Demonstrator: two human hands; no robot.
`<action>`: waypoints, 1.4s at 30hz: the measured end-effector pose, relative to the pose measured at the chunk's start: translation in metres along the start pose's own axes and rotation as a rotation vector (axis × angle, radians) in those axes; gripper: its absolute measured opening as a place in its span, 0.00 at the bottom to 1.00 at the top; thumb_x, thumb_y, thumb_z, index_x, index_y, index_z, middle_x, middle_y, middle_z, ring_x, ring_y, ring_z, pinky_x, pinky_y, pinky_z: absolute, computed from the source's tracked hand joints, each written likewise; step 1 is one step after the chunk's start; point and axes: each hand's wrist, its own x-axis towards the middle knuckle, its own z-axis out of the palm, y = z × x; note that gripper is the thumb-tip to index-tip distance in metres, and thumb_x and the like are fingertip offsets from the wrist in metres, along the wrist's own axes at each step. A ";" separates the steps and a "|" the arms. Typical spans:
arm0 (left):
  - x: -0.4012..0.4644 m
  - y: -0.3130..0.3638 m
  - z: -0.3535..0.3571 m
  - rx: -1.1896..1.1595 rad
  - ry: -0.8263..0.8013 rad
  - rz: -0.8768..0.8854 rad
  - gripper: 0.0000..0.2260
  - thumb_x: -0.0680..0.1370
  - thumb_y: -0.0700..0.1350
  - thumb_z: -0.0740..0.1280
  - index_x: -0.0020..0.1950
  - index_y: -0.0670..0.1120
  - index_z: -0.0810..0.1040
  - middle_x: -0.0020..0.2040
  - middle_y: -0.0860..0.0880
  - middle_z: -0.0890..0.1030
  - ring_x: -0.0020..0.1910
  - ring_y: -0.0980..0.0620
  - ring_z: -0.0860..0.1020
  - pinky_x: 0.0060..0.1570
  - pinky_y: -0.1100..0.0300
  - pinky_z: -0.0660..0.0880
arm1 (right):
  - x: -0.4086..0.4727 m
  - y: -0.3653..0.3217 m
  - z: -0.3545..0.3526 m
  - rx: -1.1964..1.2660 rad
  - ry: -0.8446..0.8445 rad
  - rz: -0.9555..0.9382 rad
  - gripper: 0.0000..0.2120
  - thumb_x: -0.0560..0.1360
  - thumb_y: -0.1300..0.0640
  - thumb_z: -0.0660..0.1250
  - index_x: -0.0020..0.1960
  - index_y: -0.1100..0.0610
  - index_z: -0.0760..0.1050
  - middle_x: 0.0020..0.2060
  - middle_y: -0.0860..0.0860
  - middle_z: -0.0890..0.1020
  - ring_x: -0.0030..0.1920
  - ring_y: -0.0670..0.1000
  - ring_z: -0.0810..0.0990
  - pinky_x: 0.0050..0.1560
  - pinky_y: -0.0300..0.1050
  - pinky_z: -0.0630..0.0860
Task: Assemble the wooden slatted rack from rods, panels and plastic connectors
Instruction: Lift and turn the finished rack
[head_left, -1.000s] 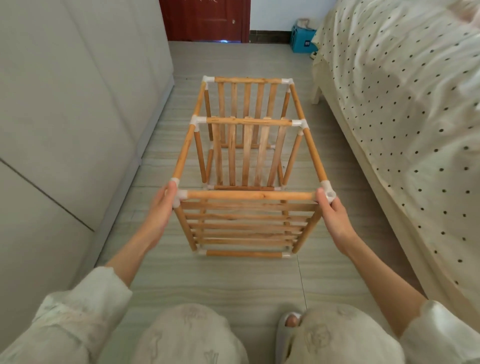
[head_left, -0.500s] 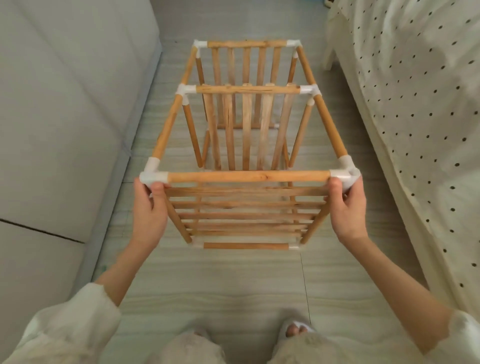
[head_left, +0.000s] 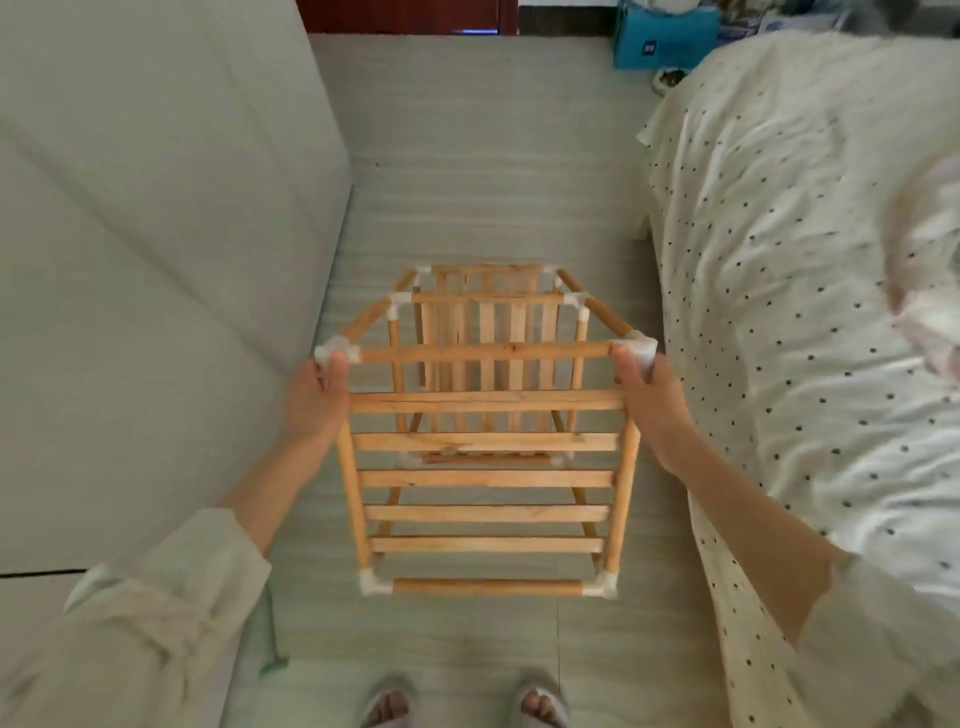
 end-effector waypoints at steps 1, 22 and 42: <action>0.010 0.012 0.001 0.037 0.002 -0.021 0.16 0.82 0.48 0.55 0.53 0.38 0.76 0.45 0.44 0.75 0.47 0.49 0.73 0.42 0.61 0.63 | 0.011 -0.011 -0.003 0.021 -0.037 0.011 0.24 0.79 0.43 0.56 0.60 0.64 0.70 0.39 0.49 0.72 0.46 0.52 0.72 0.45 0.46 0.70; 0.188 0.109 0.040 -0.205 -0.186 -0.550 0.17 0.80 0.57 0.58 0.46 0.42 0.72 0.38 0.47 0.73 0.35 0.53 0.70 0.34 0.60 0.66 | 0.199 -0.125 0.037 0.145 0.165 0.528 0.17 0.76 0.42 0.63 0.39 0.55 0.71 0.33 0.51 0.71 0.33 0.48 0.69 0.35 0.41 0.67; 0.513 0.418 0.005 -0.282 -0.072 -0.536 0.22 0.81 0.59 0.51 0.46 0.42 0.73 0.41 0.44 0.74 0.32 0.49 0.70 0.33 0.57 0.66 | 0.525 -0.475 -0.027 0.162 -0.122 0.338 0.10 0.77 0.54 0.62 0.39 0.57 0.71 0.33 0.52 0.70 0.34 0.49 0.68 0.36 0.42 0.66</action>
